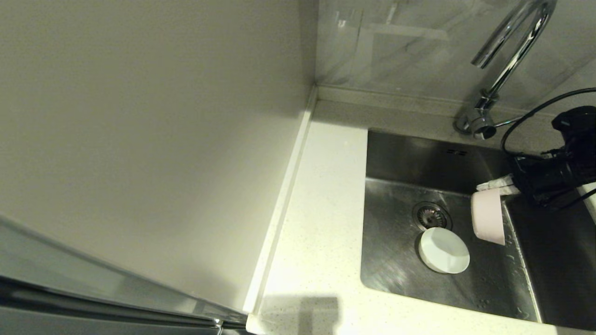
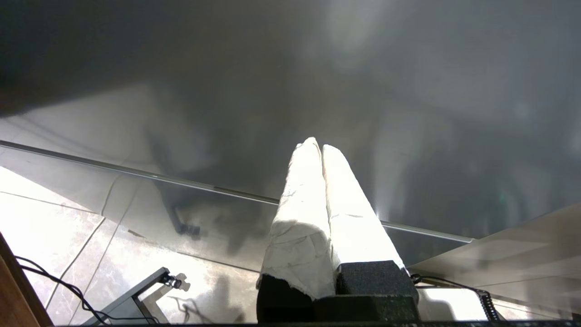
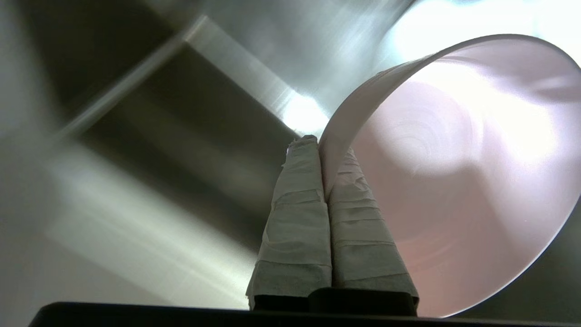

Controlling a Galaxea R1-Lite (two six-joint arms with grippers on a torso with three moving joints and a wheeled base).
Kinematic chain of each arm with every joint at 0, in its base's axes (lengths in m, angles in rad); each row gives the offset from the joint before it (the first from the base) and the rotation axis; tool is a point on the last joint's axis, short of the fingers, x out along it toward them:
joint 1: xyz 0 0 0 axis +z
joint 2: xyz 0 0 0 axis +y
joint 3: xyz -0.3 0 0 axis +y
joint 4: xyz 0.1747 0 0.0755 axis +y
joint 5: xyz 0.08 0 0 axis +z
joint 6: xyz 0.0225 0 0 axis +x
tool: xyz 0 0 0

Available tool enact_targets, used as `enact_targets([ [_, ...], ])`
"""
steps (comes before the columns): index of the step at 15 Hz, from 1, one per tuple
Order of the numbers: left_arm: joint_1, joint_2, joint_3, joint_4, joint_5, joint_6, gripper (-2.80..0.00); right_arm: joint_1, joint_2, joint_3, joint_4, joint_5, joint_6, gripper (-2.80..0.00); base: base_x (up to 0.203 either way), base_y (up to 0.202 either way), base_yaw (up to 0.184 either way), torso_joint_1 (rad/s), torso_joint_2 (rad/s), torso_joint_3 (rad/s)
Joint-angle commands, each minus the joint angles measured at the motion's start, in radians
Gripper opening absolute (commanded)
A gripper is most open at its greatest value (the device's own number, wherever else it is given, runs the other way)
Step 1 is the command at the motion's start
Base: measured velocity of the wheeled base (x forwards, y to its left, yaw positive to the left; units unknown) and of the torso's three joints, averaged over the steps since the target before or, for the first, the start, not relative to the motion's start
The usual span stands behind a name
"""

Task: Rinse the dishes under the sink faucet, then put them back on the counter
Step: Put a bowl back to the table from the sink

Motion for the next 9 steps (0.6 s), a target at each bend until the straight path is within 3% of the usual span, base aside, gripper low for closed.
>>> enact_targets([
  [1, 0.000, -0.003, 0.000, 0.000, 0.000, -0.001, -2.80, -0.075, -0.020, 0.048, 0.004, 0.261, 0.029, -2.80, 0.000, 0.000, 0.000, 0.000, 0.00, 0.000],
  [5, 0.000, -0.004, 0.000, 0.000, 0.000, -0.001, -2.80, -0.235, -0.028, 0.101, 0.006, 0.538, 0.034, -2.80, 0.000, 0.000, 0.000, 0.000, 0.00, 0.000],
  [7, 0.000, -0.003, 0.000, 0.000, 0.000, -0.001, -2.80, -0.269, -0.031, 0.130, 0.006, 0.680, 0.027, -2.80, 0.000, 0.000, 0.000, 0.000, 0.00, 0.000],
  [9, 0.000, -0.003, 0.000, 0.000, 0.000, -0.001, -2.80, -0.267, -0.050, 0.166, 0.006, 0.715, -0.008, -2.80, 0.000, 0.000, 0.000, 0.000, 0.00, 0.000],
])
